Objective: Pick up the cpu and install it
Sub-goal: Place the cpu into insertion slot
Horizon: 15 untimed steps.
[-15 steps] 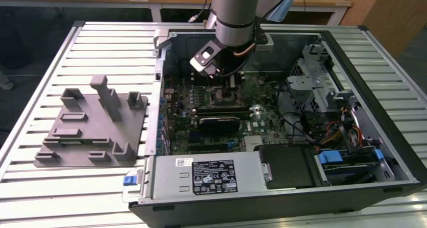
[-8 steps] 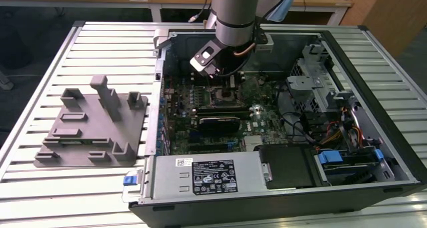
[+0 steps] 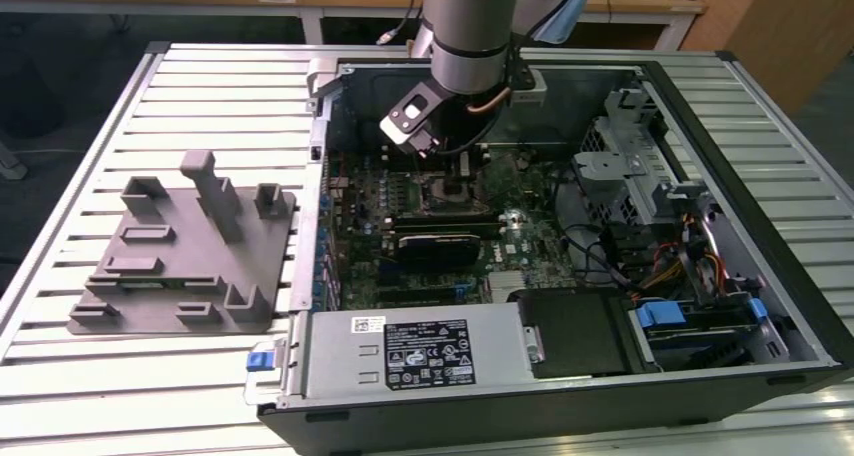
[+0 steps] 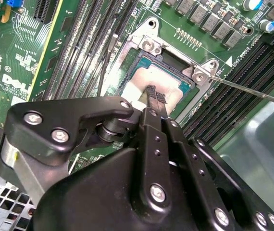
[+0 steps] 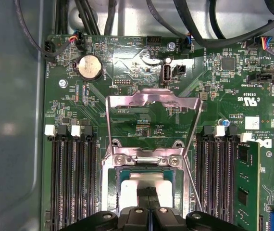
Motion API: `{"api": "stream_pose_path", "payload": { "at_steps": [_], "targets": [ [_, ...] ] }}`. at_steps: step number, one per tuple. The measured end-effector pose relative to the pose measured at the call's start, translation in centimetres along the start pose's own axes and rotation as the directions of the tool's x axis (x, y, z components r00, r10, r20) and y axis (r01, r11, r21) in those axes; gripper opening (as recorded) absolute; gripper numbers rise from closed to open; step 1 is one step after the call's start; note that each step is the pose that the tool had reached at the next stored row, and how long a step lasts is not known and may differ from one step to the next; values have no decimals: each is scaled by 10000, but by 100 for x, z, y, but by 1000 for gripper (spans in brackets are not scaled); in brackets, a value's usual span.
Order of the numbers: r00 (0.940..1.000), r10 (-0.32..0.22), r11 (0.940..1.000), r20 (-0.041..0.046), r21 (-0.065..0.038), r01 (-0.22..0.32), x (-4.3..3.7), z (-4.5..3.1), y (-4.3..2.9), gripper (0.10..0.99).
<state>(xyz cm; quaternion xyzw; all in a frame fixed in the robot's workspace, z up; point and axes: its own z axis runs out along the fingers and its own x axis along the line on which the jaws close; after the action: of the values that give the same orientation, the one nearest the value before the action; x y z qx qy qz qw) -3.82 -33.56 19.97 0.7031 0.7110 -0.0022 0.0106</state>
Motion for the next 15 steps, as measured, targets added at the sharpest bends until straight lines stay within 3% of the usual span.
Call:
{"api": "stream_pose_path", "payload": {
  "at_steps": [10, 15],
  "targets": [
    [10000, 0, 10000, -7, -5, 0, 1, 7, 1, 106],
    [10000, 0, 10000, -4, -4, 0, -1, -81, 1, 106]
  ]
}}
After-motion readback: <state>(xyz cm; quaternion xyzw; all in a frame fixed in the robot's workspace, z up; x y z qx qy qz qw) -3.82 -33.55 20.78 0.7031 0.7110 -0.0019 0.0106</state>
